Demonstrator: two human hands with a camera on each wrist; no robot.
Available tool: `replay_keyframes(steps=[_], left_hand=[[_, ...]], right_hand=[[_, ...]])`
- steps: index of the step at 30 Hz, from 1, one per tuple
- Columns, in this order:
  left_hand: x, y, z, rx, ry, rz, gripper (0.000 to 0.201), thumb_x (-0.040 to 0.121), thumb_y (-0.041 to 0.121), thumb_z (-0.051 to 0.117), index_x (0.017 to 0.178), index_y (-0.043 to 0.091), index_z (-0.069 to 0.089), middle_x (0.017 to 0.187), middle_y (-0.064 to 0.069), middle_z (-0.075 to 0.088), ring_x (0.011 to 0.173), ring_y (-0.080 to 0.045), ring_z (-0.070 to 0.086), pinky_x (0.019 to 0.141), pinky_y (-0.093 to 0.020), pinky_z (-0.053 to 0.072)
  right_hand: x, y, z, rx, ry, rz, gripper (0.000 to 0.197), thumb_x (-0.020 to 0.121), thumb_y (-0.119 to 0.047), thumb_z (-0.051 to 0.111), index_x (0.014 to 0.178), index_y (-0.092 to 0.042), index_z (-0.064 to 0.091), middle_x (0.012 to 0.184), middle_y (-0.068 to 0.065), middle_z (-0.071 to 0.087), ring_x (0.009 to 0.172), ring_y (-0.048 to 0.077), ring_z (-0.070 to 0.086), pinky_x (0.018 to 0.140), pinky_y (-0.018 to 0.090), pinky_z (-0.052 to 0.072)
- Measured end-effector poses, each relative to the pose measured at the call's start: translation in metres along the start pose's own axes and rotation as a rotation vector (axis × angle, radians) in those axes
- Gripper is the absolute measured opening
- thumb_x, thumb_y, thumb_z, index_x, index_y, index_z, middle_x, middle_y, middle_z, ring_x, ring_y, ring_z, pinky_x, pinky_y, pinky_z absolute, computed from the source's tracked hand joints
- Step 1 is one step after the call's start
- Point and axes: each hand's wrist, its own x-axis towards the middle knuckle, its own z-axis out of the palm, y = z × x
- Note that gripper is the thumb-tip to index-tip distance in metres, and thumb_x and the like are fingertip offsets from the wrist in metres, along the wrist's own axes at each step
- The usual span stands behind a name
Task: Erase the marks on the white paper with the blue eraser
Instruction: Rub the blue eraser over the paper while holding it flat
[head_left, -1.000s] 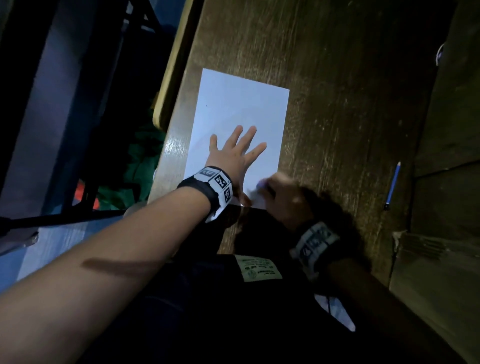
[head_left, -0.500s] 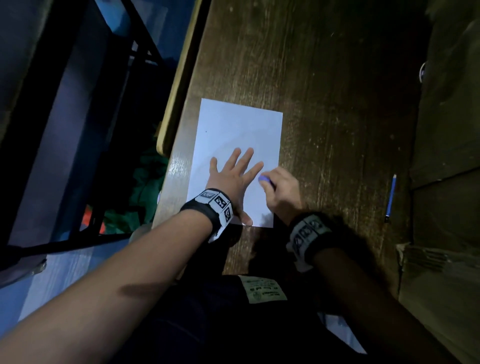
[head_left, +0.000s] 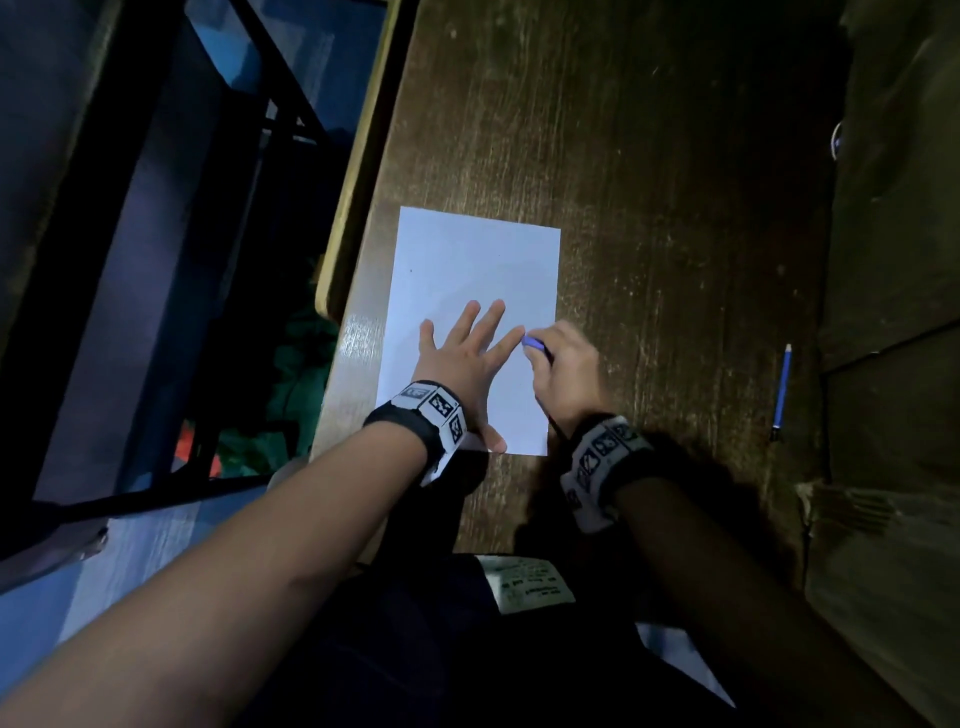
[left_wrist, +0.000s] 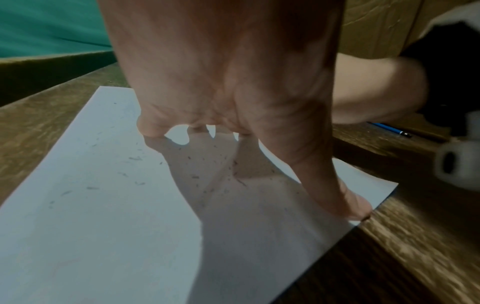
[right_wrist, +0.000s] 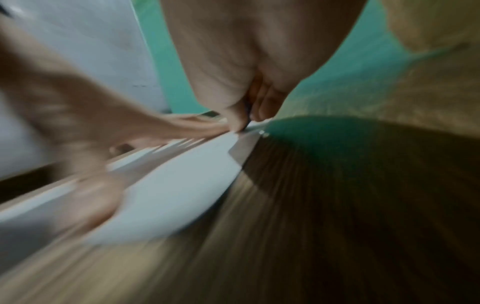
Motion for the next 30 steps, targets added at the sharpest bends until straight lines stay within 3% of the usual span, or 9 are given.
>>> replay_keyframes(steps=[6, 8, 10, 13, 18, 22, 26, 28, 30], left_hand=[[0.003, -0.002, 0.002, -0.009, 0.004, -0.002, 0.158, 0.043, 0.09, 0.075, 0.158, 0.035, -0.02, 0.162, 0.0, -0.037, 0.153, -0.029, -0.026, 0.114, -0.073, 0.007], [0.004, -0.002, 0.001, -0.009, 0.005, 0.004, 0.159, 0.043, 0.09, 0.075, 0.158, 0.034, -0.02, 0.162, 0.0, -0.036, 0.153, -0.03, -0.025, 0.114, -0.073, 0.008], [0.003, -0.004, 0.002, -0.009, 0.014, 0.008, 0.162, 0.042, 0.09, 0.075, 0.158, 0.031, -0.021, 0.164, 0.0, -0.034, 0.153, -0.029, -0.023, 0.113, -0.073, 0.009], [0.001, -0.005, 0.002, -0.02, 0.018, 0.006, 0.166, 0.042, 0.092, 0.074, 0.159, 0.022, -0.022, 0.165, 0.001, -0.031, 0.154, -0.027, -0.022, 0.115, -0.071, 0.008], [-0.005, -0.013, -0.001, 0.026, 0.023, 0.058, 0.168, 0.045, 0.086, 0.078, 0.157, 0.015, -0.024, 0.166, 0.001, -0.03, 0.154, -0.024, -0.022, 0.121, -0.064, 0.008], [-0.025, -0.033, -0.002, 0.07, 0.035, 0.105, 0.161, 0.049, 0.072, 0.087, 0.159, 0.018, -0.017, 0.167, -0.001, -0.022, 0.155, -0.024, -0.018, 0.123, -0.054, 0.01], [-0.034, -0.063, -0.002, 0.037, 0.134, 0.11, 0.121, 0.063, 0.042, 0.09, 0.155, 0.022, 0.013, 0.163, -0.006, -0.006, 0.154, -0.03, -0.003, 0.112, -0.052, 0.031], [-0.032, -0.071, 0.0, -0.038, 0.172, 0.122, 0.089, 0.074, 0.023, 0.083, 0.145, 0.027, 0.029, 0.16, -0.006, 0.001, 0.15, -0.037, 0.015, 0.101, -0.051, 0.046], [-0.033, -0.069, 0.001, -0.189, 0.218, 0.084, 0.071, 0.08, 0.03, 0.077, 0.139, 0.032, 0.036, 0.161, -0.003, 0.007, 0.141, -0.043, 0.033, 0.092, -0.054, 0.052]], right_hand=[[-0.065, -0.023, -0.012, -0.08, -0.3, -0.148, 0.011, 0.082, 0.001, 0.065, 0.086, -0.007, 0.072, 0.082, 0.009, 0.063, 0.073, 0.025, 0.06, 0.066, 0.036, 0.05], [-0.033, -0.014, -0.006, -0.043, -0.189, -0.173, 0.01, 0.081, 0.009, 0.067, 0.08, -0.001, 0.069, 0.075, 0.011, 0.06, 0.07, 0.023, 0.054, 0.066, 0.036, 0.046], [0.003, -0.006, -0.003, -0.005, -0.048, -0.04, 0.006, 0.087, 0.002, 0.064, 0.087, -0.001, 0.07, 0.081, 0.009, 0.059, 0.071, 0.019, 0.053, 0.069, 0.032, 0.047], [0.004, -0.002, 0.002, 0.023, -0.015, 0.034, 0.009, 0.087, 0.0, 0.064, 0.09, -0.004, 0.07, 0.085, 0.005, 0.059, 0.073, 0.014, 0.053, 0.072, 0.026, 0.046], [-0.066, -0.008, -0.013, 0.006, -0.34, -0.039, 0.007, 0.086, -0.011, 0.067, 0.089, -0.011, 0.073, 0.086, 0.005, 0.066, 0.081, 0.022, 0.062, 0.075, 0.033, 0.05], [-0.068, -0.005, -0.015, 0.095, -0.428, 0.033, 0.007, 0.077, -0.015, 0.074, 0.084, -0.015, 0.075, 0.084, -0.003, 0.069, 0.08, 0.013, 0.063, 0.076, 0.023, 0.048], [-0.051, -0.009, -0.008, 0.112, -0.122, 0.157, 0.009, 0.079, -0.014, 0.075, 0.086, -0.018, 0.077, 0.083, -0.006, 0.066, 0.07, 0.004, 0.055, 0.072, 0.006, 0.04], [-0.037, -0.004, -0.007, 0.203, -0.04, 0.236, 0.011, 0.08, -0.016, 0.076, 0.089, -0.02, 0.076, 0.086, -0.006, 0.065, 0.064, 0.009, 0.057, 0.068, 0.018, 0.049], [-0.027, -0.001, -0.007, 0.238, -0.042, 0.263, 0.01, 0.081, -0.019, 0.075, 0.091, -0.022, 0.075, 0.086, -0.004, 0.064, 0.064, 0.013, 0.058, 0.066, 0.03, 0.054]])
